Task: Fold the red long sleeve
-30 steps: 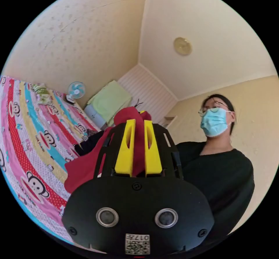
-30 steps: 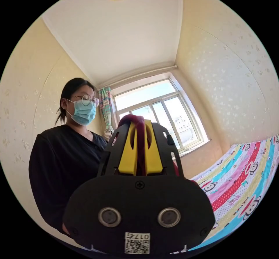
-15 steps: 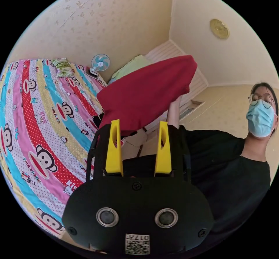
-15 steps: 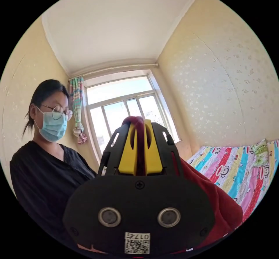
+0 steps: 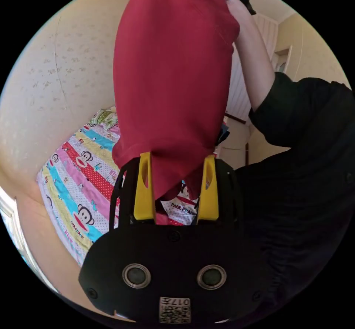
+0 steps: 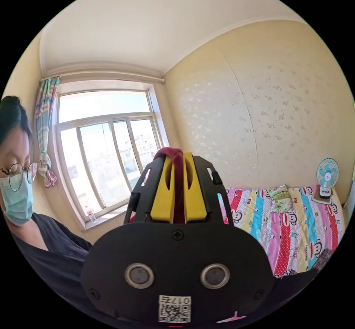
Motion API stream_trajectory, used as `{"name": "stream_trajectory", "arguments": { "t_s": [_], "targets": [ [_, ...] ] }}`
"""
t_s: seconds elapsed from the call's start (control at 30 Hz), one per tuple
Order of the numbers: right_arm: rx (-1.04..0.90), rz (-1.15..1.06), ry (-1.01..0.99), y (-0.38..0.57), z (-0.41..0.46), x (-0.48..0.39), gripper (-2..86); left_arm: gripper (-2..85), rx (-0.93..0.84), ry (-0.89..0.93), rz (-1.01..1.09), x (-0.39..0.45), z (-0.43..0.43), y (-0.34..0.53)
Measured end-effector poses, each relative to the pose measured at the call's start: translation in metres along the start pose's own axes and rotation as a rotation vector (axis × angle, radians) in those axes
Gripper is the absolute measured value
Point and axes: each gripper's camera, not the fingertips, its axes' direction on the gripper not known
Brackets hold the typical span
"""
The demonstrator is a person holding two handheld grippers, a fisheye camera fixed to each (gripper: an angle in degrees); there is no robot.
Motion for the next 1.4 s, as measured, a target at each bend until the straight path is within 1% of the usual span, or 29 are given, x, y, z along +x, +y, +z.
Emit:
{"name": "stream_trajectory", "arguments": {
  "t_s": [0.03, 0.07, 0.13, 0.23, 0.27, 0.3, 0.33, 0.37, 0.47, 0.53, 0.6, 0.67, 0.7, 0.73, 0.8, 0.83, 0.87, 0.9, 0.93, 0.97, 1.0, 1.03, 1.07, 1.1, 1.17, 1.2, 1.27, 1.33, 1.4],
  "targets": [
    [-0.003, -0.010, -0.001, -0.002, 0.004, -0.002, 4.7, 7.2, 0.021, -0.084, -0.021, -0.001, -0.011, 0.005],
    [-0.012, -0.038, 0.017, -0.006, 0.009, -0.005, 4.6, 2.4, 0.077, -0.113, -0.015, -0.004, -0.030, 0.013],
    [-0.037, -0.097, 0.100, -0.011, 0.018, -0.009, 4.6, 1.3, 0.155, -0.132, -0.066, -0.023, -0.065, 0.025],
    [-0.145, -0.214, 0.227, -0.012, 0.034, -0.009, 4.6, 0.6, 0.308, -0.162, -0.319, -0.084, -0.143, 0.061],
    [-0.184, -0.240, 0.256, -0.005, 0.037, -0.005, 4.6, 0.4, 0.384, -0.149, -0.404, -0.107, -0.174, 0.081],
    [-0.207, -0.241, 0.270, 0.006, 0.036, 0.002, 4.6, 0.4, 0.429, -0.130, -0.436, -0.117, -0.190, 0.093],
    [-0.213, -0.230, 0.270, 0.012, 0.034, 0.007, 4.6, 0.3, 0.513, -0.064, -0.463, -0.134, -0.219, 0.115],
    [-0.217, -0.188, 0.250, 0.027, 0.026, 0.018, 4.5, 0.3, 0.589, 0.011, -0.472, -0.147, -0.247, 0.137],
    [-0.186, -0.080, 0.134, 0.062, -0.007, 0.046, 4.5, 0.3, 0.748, 0.100, -0.439, -0.157, -0.313, 0.177],
    [-0.137, 0.009, 0.089, 0.074, -0.028, 0.062, 4.6, 0.3, 0.787, 0.137, -0.382, -0.157, -0.350, 0.183],
    [-0.097, 0.080, 0.065, 0.072, -0.045, 0.076, 4.6, 0.4, 0.779, 0.136, -0.320, -0.155, -0.381, 0.172],
    [-0.103, 0.148, 0.121, 0.057, -0.043, 0.090, 4.6, 0.5, 0.715, 0.100, -0.277, -0.165, -0.413, 0.142],
    [-0.145, 0.194, 0.166, 0.041, -0.030, 0.105, 4.6, 0.5, 0.678, 0.091, -0.286, -0.172, -0.418, 0.133],
    [-0.178, 0.195, 0.188, 0.032, -0.019, 0.113, 4.6, 0.6, 0.597, 0.064, -0.310, -0.190, -0.422, 0.114],
    [-0.350, 0.186, 0.291, 0.001, 0.057, 0.171, 4.8, 0.9, 0.481, 0.001, -0.306, -0.229, -0.416, 0.086],
    [-0.397, 0.193, 0.304, -0.004, 0.083, 0.191, 4.9, 1.2, 0.390, -0.039, -0.331, -0.269, -0.400, 0.068],
    [-0.495, 0.212, 0.325, -0.009, 0.140, 0.237, 5.2, 1.8, 0.297, -0.070, -0.398, -0.319, -0.376, 0.052],
    [-0.585, 0.232, 0.334, -0.008, 0.199, 0.287, 5.9, 2.1, 0.250, -0.084, -0.456, -0.348, -0.361, 0.046],
    [-0.618, 0.234, 0.348, -0.004, 0.228, 0.313, 6.2, 3.4, 0.148, -0.121, -0.620, -0.411, -0.326, 0.044],
    [-0.700, 0.232, 0.395, 0.012, 0.279, 0.357, 7.4, 4.6, 0.035, -0.163, -0.828, -0.470, -0.292, 0.057],
    [-0.824, 0.264, 0.471, 0.037, 0.318, 0.394, 7.9, 5.2, -0.022, -0.172, -0.908, -0.493, -0.277, 0.067],
    [-0.895, 0.303, 0.509, 0.052, 0.333, 0.410, 7.9, 6.8, -0.110, -0.153, -0.995, -0.526, -0.252, 0.089],
    [-0.993, 0.400, 0.542, 0.084, 0.349, 0.433, 7.5, 8.9, -0.175, -0.129, -1.053, -0.543, -0.234, 0.116],
    [-1.001, 0.465, 0.501, 0.115, 0.349, 0.440, 6.8, 9.3, -0.197, -0.123, -1.074, -0.546, -0.227, 0.130],
    [-1.010, 0.475, 0.380, 0.164, 0.338, 0.437, 5.2, 10.1, -0.267, -0.097, -1.103, -0.538, -0.203, 0.193],
    [-1.063, 0.528, 0.352, 0.205, 0.326, 0.439, 4.6, 10.2, -0.295, -0.090, -1.114, -0.534, -0.196, 0.212],
    [-1.147, 0.642, 0.315, 0.272, 0.297, 0.440, 3.9, 10.8, -0.448, -0.015, -1.171, -0.518, -0.162, 0.290],
    [-1.209, 0.790, 0.304, 0.331, 0.257, 0.441, 3.5, 11.7, -0.548, 0.030, -1.235, -0.508, -0.146, 0.346],
    [-1.256, 0.975, 0.355, 0.380, 0.196, 0.439, 3.3, 12.4, -0.593, 0.019, -1.296, -0.502, -0.146, 0.392]
  ]
}}
